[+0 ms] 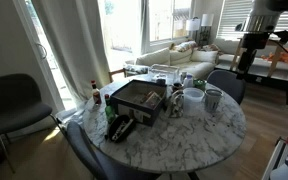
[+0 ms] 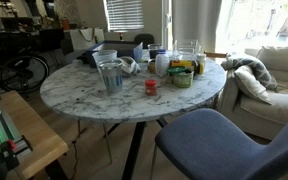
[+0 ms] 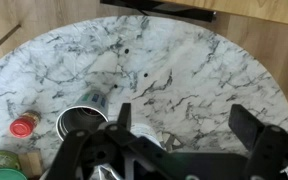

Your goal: Put the green bottle in the clear cup at the front of the table

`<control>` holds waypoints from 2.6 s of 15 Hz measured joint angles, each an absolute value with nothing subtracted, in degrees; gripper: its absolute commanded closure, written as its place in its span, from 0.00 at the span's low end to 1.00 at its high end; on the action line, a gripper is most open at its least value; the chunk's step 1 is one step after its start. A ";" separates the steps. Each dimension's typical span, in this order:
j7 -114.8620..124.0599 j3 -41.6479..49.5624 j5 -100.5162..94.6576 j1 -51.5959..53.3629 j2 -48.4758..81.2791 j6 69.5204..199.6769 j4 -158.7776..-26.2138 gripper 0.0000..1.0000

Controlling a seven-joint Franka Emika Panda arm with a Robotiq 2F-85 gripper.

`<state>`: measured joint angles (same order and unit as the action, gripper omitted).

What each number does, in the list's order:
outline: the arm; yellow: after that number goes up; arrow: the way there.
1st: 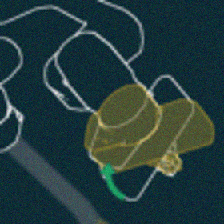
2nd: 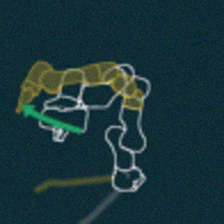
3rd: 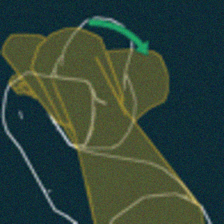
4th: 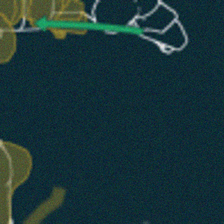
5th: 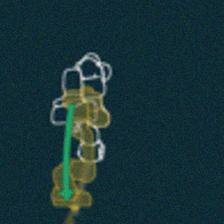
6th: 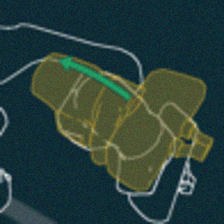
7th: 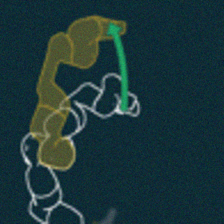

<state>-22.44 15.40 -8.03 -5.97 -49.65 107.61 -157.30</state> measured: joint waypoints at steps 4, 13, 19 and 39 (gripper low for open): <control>-22.44 15.40 -8.03 -5.97 -49.65 107.61 -157.30 0.00; -22.44 15.11 -8.04 -5.90 -49.65 107.61 -157.19 0.00; -21.80 2.57 -7.67 2.61 -48.47 107.03 -151.31 0.00; -13.47 -12.44 2.29 14.67 -4.75 122.21 -116.58 0.00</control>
<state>-13.47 -12.44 2.29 14.67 -4.75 122.21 -116.58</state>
